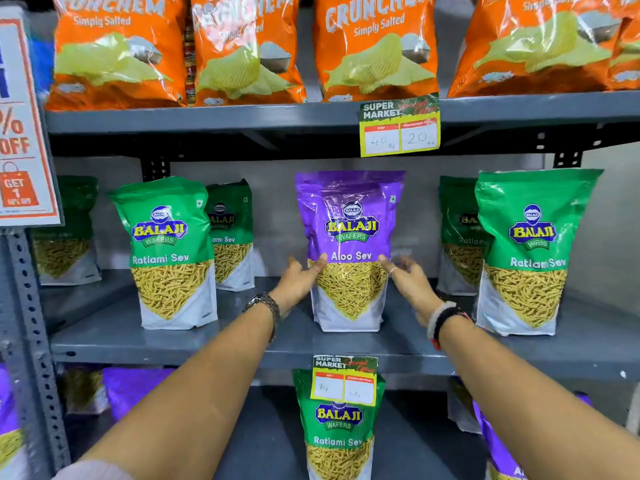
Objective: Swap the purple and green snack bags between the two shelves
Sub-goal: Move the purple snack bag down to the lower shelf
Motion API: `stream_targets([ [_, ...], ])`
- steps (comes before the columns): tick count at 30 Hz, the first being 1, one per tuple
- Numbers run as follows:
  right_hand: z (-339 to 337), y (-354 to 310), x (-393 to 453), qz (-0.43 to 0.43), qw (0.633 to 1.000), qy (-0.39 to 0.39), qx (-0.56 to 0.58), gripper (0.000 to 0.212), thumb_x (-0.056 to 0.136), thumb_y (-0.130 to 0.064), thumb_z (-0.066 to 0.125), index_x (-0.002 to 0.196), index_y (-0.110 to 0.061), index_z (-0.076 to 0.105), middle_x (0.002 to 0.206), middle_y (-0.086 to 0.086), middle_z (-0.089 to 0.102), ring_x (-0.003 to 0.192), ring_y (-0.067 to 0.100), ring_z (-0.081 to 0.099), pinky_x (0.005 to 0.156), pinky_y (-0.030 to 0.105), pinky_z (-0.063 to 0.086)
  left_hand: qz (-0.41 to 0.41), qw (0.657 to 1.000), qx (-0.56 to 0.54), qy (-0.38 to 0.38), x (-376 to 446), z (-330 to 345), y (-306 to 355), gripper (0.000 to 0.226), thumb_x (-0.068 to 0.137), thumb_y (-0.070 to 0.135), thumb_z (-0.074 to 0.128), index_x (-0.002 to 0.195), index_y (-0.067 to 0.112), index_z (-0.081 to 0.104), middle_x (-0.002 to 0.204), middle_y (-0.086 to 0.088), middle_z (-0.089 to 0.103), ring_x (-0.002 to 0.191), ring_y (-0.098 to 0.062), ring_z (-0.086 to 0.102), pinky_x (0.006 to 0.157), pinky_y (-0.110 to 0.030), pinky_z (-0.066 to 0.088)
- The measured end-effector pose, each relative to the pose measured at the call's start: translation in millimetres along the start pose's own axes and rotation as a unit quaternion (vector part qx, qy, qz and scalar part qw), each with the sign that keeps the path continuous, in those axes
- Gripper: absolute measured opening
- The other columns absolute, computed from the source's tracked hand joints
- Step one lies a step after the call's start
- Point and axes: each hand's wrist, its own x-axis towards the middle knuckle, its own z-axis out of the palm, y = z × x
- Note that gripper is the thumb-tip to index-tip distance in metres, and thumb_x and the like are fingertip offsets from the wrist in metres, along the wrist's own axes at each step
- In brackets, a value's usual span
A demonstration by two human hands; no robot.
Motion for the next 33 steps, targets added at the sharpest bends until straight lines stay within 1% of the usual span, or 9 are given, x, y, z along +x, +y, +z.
stream_targets([
  [2,5,1,0,0.002,0.999,-0.018,0.050,0.042,0.083,-0.027,0.063,0.114,-0.002,0.056,0.114,0.011,0.064,0.096,0.014,0.060,0.089,0.021,0.049,0.022,0.999,-0.044,-0.023,6,5,-6,0.027,0.087,0.029,0.057,0.107,0.012,0.053,0.110,-0.003,0.063,0.102,-0.007,0.061,0.078,-0.011,0.046],
  [4,9,6,-1,-0.006,0.997,-0.034,0.067,0.032,0.084,-0.019,0.061,0.112,-0.003,0.057,0.107,0.009,0.064,0.090,0.012,0.061,0.072,0.007,0.051,0.035,0.995,-0.088,-0.011,13,13,-16,0.008,0.086,0.017,0.061,0.088,0.016,0.053,0.087,0.003,0.062,0.085,-0.008,0.061,0.059,-0.001,0.044],
  [7,15,7,-3,-0.004,0.995,-0.006,0.099,0.024,0.082,-0.016,0.063,0.104,-0.009,0.057,0.099,0.006,0.065,0.084,0.010,0.061,0.064,0.007,0.051,0.038,0.990,-0.133,0.019,16,16,-19,0.023,0.079,0.017,0.068,0.097,0.013,0.054,0.092,-0.004,0.064,0.082,-0.011,0.059,0.061,-0.003,0.047],
  [12,13,7,-9,-0.013,0.994,0.019,0.104,0.026,0.077,-0.016,0.070,0.098,-0.008,0.057,0.085,0.000,0.066,0.077,0.007,0.062,0.058,0.009,0.051,0.008,0.986,-0.163,0.045,18,13,-26,0.051,0.070,0.020,0.078,0.113,0.007,0.054,0.107,-0.012,0.067,0.094,-0.021,0.064,0.090,-0.040,0.051],
  [16,13,3,-25,-0.020,0.995,0.012,0.098,0.030,0.071,-0.025,0.075,0.093,-0.008,0.062,0.088,0.004,0.070,0.085,0.017,0.067,0.075,0.025,0.053,0.009,0.977,-0.201,0.065,4,3,-26,0.040,0.074,0.010,0.073,0.110,0.008,0.055,0.091,-0.004,0.068,0.065,-0.002,0.063,0.065,-0.021,0.053],
  [21,25,-9,-58,-0.040,0.995,-0.001,0.096,0.046,0.054,-0.047,0.078,0.085,-0.016,0.066,0.092,0.009,0.074,0.089,0.022,0.070,0.087,0.041,0.055,0.027,0.974,-0.211,0.074,-33,-27,-24,0.030,0.074,0.010,0.074,0.097,0.017,0.056,0.079,0.003,0.067,0.058,0.001,0.065,0.072,-0.030,0.051],
  [24,40,-17,-82,-0.046,0.992,-0.016,0.114,0.052,0.046,-0.053,0.076,0.083,-0.019,0.066,0.087,0.005,0.074,0.084,0.019,0.070,0.086,0.043,0.055,0.047,0.975,-0.197,0.096,-63,-48,-28,0.033,0.073,0.015,0.075,0.099,0.018,0.055,0.081,0.002,0.066,0.072,-0.008,0.061,0.069,-0.033,0.052],
  [28,62,-19,-114,-0.067,0.990,-0.029,0.121,0.041,0.057,-0.041,0.080,0.086,-0.016,0.065,0.081,0.003,0.071,0.073,0.015,0.064,0.082,0.041,0.054,0.073,0.973,-0.172,0.137,-102,-74,-37,0.028,0.074,0.009,0.073,0.091,0.020,0.054,0.070,0.011,0.063,0.073,-0.009,0.059,0.078,-0.038,0.051],
  [33,83,-5,-148,-0.063,0.990,-0.047,0.119,0.040,0.056,-0.042,0.080,0.084,-0.019,0.064,0.072,-0.004,0.068,0.060,0.001,0.059,0.068,0.025,0.052,0.086,0.975,-0.133,0.156,-145,-93,-68,0.028,0.075,0.008,0.070,0.091,0.021,0.052,0.085,0.001,0.064,0.065,-0.003,0.064,0.055,-0.019,0.056],
])
